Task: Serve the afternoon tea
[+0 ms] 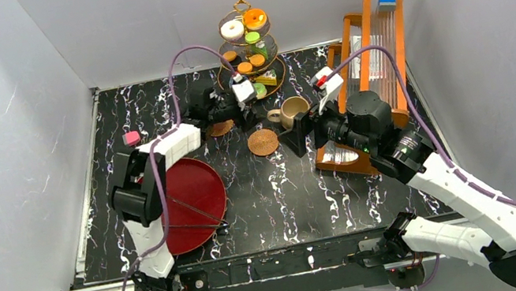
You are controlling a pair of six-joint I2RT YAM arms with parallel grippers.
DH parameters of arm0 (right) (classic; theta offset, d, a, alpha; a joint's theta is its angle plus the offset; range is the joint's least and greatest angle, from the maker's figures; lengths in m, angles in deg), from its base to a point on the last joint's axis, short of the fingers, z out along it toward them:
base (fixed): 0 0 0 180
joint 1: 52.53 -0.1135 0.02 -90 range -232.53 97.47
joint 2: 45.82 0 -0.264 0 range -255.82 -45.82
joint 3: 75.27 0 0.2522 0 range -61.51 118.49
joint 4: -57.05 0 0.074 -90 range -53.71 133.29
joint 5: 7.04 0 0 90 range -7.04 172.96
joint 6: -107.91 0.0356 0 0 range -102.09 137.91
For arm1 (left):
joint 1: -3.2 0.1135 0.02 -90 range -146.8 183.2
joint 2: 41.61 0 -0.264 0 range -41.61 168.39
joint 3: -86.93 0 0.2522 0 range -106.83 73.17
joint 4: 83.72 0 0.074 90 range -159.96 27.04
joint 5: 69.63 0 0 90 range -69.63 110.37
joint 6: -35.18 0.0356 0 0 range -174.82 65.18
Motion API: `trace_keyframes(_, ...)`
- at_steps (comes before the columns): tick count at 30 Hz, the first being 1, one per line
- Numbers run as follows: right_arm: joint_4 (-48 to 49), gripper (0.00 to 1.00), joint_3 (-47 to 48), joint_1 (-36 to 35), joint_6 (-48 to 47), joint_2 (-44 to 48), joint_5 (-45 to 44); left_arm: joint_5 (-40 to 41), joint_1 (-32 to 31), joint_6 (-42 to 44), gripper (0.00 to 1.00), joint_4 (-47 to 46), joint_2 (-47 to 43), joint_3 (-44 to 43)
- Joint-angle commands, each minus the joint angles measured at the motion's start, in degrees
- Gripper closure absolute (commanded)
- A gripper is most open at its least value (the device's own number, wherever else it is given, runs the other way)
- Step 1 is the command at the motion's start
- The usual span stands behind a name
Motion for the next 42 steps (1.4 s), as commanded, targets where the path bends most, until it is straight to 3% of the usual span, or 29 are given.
trace_keyframes(1,1.0,0.01,3.1,0.3,-1.1,1.6,-0.9,-0.6,-2.0,5.2,0.35,2.7,3.8,-4.9)
trace_keyframes(17,1.6,0.01,1.8,0.3,-1.8,2.6,-1.3,1.6,-5.3,8.3,0.36,5.0,14.1,-12.0)
trace_keyframes(29,2.4,0.01,0.5,0.4,-1.8,3.1,-1.4,2.6,-8.0,9.6,0.54,6.3,7.9,-6.2)
trace_keyframes(42,3.0,0.01,1.6,0.4,-2.0,2.1,-0.3,17.3,-11.2,3.0,0.57,-1.8,11.1,-6.3)
